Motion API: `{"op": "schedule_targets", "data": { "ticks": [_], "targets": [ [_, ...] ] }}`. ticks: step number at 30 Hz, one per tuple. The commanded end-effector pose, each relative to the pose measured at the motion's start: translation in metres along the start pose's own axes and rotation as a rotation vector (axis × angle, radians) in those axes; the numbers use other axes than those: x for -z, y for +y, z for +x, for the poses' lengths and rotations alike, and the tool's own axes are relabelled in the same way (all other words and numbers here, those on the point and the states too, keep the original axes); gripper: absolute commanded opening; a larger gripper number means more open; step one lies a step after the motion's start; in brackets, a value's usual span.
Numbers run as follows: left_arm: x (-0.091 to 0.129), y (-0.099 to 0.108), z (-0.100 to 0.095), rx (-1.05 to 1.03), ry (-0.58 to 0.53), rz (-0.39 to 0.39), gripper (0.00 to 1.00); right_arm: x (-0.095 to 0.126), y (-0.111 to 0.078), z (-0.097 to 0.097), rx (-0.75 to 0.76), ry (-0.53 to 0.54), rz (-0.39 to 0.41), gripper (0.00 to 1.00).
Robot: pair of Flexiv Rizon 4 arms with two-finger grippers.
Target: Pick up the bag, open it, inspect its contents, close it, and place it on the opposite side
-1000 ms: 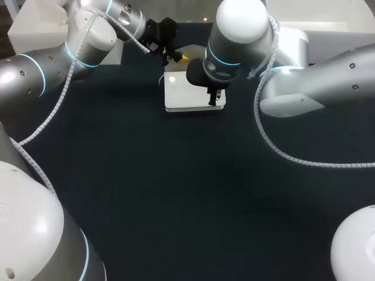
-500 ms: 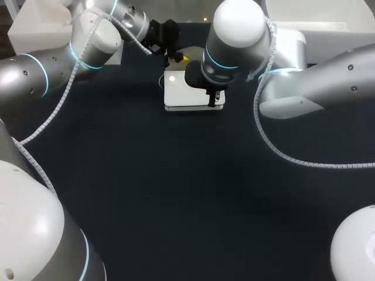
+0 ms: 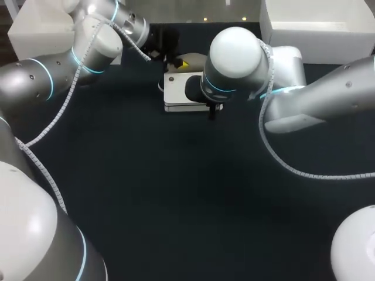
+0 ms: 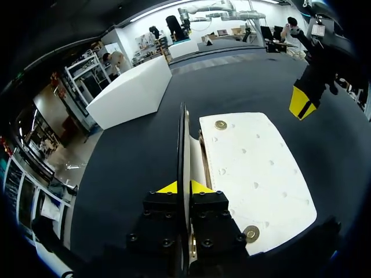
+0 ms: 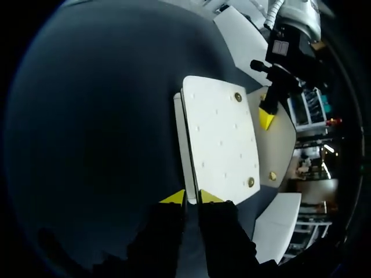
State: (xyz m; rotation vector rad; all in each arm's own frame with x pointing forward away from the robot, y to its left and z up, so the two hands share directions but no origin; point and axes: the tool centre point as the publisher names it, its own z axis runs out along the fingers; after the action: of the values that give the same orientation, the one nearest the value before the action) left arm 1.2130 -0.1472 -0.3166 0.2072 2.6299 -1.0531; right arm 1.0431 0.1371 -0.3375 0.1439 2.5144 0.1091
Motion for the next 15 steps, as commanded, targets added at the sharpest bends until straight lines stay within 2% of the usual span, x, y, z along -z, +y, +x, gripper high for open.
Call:
{"op": "schedule_targets", "data": {
  "ticks": [1, 8, 15],
  "targets": [
    [-0.006, 0.005, -0.002, -0.013, 0.020, 0.010, 0.00, -0.009, 0.000, 0.001, -0.001, -0.011, -0.002, 0.48],
    [-0.012, 0.007, 0.002, -0.019, 0.058, -0.001, 0.00, -0.016, -0.001, -0.002, 0.015, -0.022, 0.009, 0.53],
    [-0.016, 0.008, 0.005, -0.017, 0.083, 0.005, 0.00, -0.023, 0.001, -0.004, 0.035, -0.025, 0.028, 0.47]
  ]
}}
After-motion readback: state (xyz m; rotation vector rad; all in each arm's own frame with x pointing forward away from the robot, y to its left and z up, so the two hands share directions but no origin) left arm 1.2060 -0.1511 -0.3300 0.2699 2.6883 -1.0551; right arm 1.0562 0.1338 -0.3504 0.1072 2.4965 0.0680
